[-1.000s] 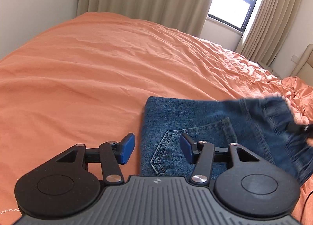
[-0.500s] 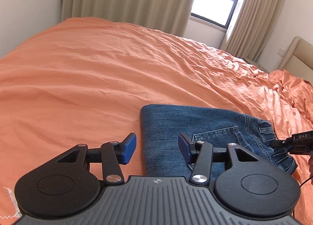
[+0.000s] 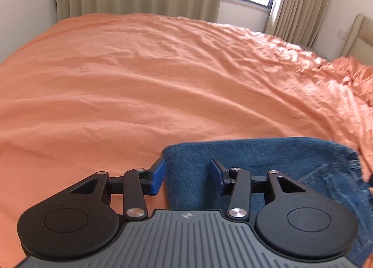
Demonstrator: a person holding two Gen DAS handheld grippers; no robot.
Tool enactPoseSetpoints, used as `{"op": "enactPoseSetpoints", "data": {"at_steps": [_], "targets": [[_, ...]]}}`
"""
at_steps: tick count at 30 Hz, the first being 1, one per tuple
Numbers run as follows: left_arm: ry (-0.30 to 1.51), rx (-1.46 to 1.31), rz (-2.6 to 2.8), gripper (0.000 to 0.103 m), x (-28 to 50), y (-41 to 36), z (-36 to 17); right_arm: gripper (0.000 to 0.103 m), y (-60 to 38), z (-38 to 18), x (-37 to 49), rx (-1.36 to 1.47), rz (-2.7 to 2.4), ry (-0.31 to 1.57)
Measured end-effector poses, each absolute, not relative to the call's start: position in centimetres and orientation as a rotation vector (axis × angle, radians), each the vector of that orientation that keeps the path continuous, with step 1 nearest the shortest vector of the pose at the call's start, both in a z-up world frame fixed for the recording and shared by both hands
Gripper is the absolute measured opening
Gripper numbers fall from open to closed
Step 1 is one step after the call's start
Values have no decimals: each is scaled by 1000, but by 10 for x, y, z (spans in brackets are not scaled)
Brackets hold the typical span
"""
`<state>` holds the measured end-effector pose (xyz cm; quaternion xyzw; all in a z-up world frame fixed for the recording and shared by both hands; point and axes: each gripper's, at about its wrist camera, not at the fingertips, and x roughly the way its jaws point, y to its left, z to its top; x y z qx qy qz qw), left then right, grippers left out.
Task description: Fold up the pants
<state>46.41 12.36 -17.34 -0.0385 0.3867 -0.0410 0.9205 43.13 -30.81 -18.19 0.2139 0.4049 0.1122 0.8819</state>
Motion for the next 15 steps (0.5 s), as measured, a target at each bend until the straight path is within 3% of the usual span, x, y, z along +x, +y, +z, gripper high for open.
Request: {"op": "enactPoseSetpoints", "data": {"at_steps": [6,9,15], "targets": [[855,-13,-14,50,491,119,-199,24,-292,-174,407,305,177,748],[838,53,12,43,485,110,-188,24,-291,-166,390,305,181,697],[771,101,-43,43,425,102,-149,21,-275,-157,353,258,257,631]]}}
